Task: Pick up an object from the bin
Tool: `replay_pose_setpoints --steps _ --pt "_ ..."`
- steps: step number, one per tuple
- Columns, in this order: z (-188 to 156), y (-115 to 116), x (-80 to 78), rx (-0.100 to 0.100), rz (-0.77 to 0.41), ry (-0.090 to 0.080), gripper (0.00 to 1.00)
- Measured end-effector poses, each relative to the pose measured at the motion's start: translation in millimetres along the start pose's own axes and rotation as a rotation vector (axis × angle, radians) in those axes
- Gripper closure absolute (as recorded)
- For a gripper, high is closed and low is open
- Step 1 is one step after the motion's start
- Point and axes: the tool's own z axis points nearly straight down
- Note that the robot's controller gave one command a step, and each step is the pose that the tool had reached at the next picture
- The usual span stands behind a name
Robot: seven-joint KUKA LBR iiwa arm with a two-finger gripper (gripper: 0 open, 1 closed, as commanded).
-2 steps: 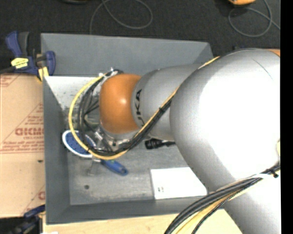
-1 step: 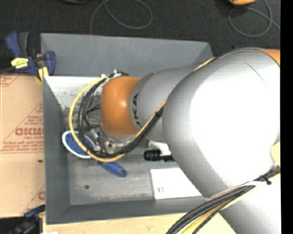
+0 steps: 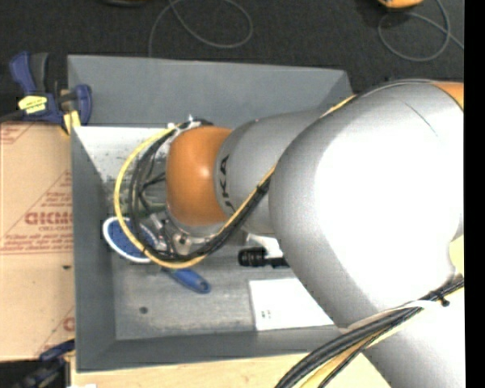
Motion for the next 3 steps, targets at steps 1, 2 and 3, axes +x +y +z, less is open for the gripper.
replay_pose_setpoints --steps 1,2,3 --pt "-1.4 -0.3 0.0 0.0 0.0 0.0 1.0" --pt "-7.2 -1.2 0.1 0.001 0.001 0.001 1.0" --pt "-17.7 -2.0 0.2 0.003 0.001 0.002 1.0"
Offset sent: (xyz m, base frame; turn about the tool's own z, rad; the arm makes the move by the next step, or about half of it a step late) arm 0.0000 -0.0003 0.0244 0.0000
